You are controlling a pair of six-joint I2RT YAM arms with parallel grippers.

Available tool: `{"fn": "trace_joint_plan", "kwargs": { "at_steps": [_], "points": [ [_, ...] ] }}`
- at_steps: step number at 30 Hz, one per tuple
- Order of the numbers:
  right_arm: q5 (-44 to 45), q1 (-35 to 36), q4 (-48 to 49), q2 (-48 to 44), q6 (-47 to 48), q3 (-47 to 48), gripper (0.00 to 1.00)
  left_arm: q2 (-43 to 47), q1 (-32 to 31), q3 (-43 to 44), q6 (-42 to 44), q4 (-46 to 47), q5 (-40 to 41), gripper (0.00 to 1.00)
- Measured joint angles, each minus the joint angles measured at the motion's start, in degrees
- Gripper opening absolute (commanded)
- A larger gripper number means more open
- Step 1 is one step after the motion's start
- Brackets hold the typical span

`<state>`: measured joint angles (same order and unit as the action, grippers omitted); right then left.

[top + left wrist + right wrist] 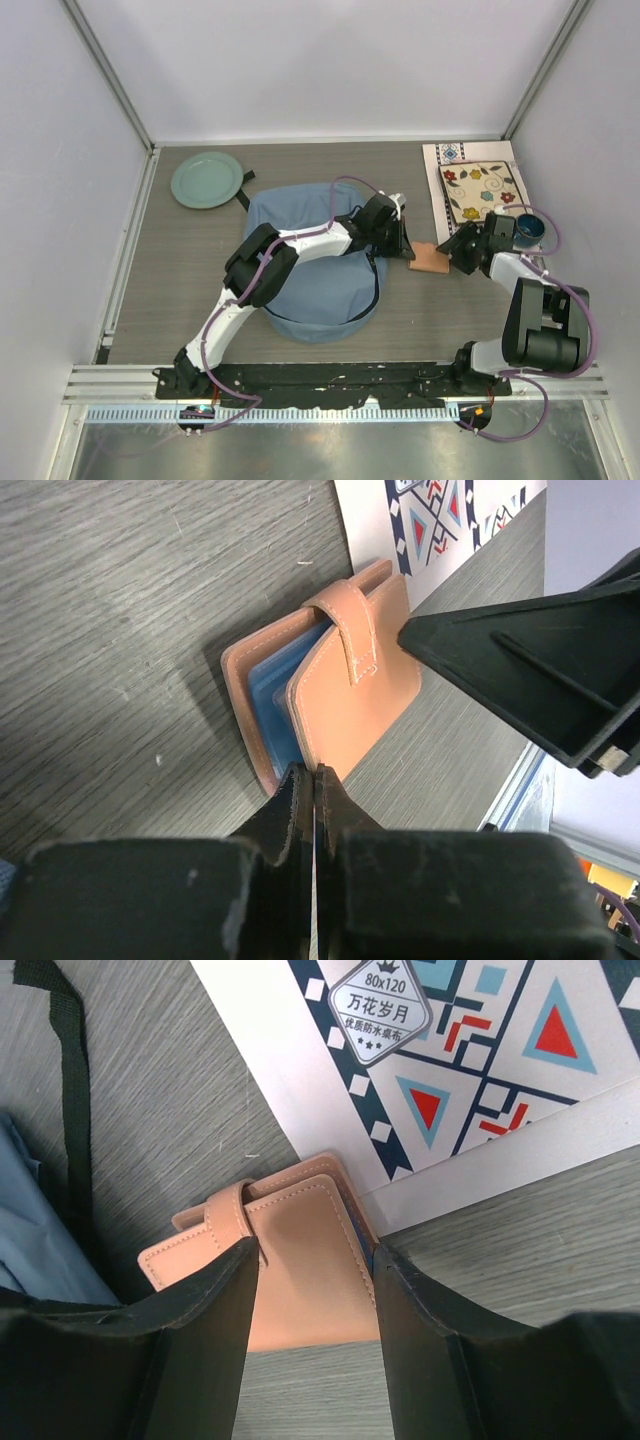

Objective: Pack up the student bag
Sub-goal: Pick up the personal item from the center of the board.

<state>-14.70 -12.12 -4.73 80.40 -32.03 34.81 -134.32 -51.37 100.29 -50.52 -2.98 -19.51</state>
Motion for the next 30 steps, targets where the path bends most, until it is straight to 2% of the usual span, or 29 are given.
{"fn": "trace_joint_plan", "kwargs": {
  "at_steps": [9, 14, 23, 28, 30],
  "points": [
    [-0.4, 0.0, -3.0, -6.4, -1.1, 0.2, 0.75, 0.1, 0.0, 0.3, 3.4, -2.7, 0.0, 0.0],
    [1.0, -0.5, -6.6, -12.6, -1.7, 1.4, 0.78, 2.9, 0.2, 0.4, 7.7, -7.3, 1.2, 0.0],
    [0.8, -1.2, -11.0, -21.6, -3.8, 5.1, 0.79, 19.2, 2.5, -4.0, 11.0, -8.8, 5.0, 0.0],
    [-5.9, -1.2, -11.0, -24.5, -8.0, 4.9, 0.79, 28.8, 4.2, -10.7, 10.5, -6.0, 10.6, 0.0],
    [-11.1, -1.2, -7.1, -25.7, -12.3, 3.3, 0.79, 32.1, 4.7, -14.1, 9.9, -4.9, 13.0, 0.0]
  ]
}}
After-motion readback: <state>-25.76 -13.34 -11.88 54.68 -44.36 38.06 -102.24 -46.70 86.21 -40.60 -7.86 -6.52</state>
